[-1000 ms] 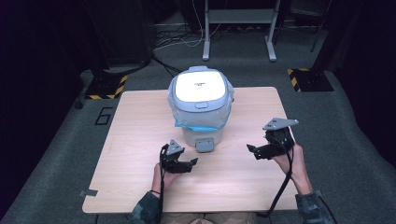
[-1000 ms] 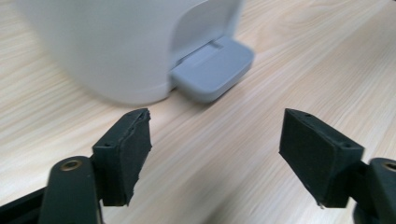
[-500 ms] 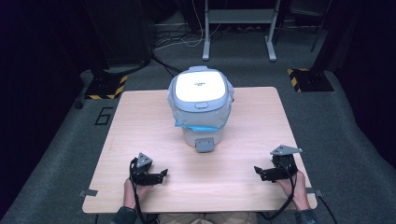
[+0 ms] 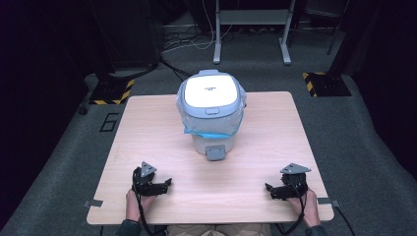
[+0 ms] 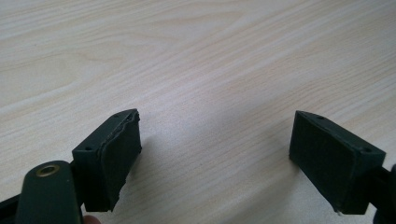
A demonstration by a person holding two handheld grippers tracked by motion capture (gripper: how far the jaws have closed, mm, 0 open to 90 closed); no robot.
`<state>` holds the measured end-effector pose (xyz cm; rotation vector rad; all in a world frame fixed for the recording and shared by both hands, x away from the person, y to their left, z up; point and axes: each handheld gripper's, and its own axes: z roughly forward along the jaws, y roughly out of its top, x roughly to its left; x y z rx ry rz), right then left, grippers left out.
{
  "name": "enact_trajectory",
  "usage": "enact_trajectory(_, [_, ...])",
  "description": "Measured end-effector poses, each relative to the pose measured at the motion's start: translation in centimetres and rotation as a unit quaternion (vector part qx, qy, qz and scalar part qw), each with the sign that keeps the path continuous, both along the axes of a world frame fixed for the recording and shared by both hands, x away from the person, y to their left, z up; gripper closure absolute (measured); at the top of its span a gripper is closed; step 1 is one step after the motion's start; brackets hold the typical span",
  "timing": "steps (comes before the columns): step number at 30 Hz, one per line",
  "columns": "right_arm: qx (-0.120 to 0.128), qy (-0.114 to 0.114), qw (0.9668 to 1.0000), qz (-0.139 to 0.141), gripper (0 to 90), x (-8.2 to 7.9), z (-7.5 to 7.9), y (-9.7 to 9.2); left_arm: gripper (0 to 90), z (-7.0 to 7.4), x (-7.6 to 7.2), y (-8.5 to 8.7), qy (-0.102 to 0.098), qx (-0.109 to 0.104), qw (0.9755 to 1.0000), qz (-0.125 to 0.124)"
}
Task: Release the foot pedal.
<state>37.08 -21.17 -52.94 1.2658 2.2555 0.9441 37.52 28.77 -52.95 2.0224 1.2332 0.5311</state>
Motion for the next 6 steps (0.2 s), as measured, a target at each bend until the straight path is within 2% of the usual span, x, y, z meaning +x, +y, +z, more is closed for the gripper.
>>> enact_trajectory(6, [-0.001, 0.003, 1.0, -0.001, 0.0, 0.09, -0.01, 0.07, 15.8, -0.05, 0.11, -0.04, -0.004, 0.003, 1.0, 0.005])
